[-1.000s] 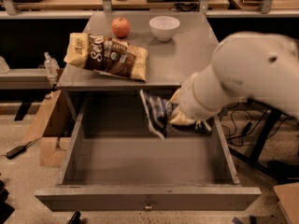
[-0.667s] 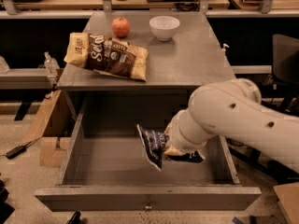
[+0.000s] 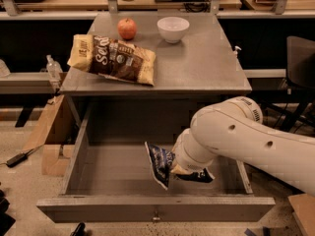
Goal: Place blue chip bag into top drawer
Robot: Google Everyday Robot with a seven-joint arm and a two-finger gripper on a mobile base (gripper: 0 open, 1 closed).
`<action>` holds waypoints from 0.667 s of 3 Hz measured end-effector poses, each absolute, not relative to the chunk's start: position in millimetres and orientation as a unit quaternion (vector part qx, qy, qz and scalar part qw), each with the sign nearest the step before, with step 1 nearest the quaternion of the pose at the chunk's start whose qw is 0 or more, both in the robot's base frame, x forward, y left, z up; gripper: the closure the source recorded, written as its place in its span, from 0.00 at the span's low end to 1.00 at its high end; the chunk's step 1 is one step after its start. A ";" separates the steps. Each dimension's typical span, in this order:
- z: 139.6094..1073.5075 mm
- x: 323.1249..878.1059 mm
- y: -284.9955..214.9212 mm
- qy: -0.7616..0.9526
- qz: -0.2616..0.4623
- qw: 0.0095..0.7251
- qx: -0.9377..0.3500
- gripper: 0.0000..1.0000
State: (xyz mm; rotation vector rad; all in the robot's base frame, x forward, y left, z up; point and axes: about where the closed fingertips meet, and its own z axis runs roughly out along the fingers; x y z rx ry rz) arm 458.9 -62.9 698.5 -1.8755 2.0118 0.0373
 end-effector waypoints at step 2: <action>699.2 458.0 -62.4 0.717 0.012 0.194 -0.670 0.20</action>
Offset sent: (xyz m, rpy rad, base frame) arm -0.0004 0.0002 0.0002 -0.0010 -0.0004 0.0004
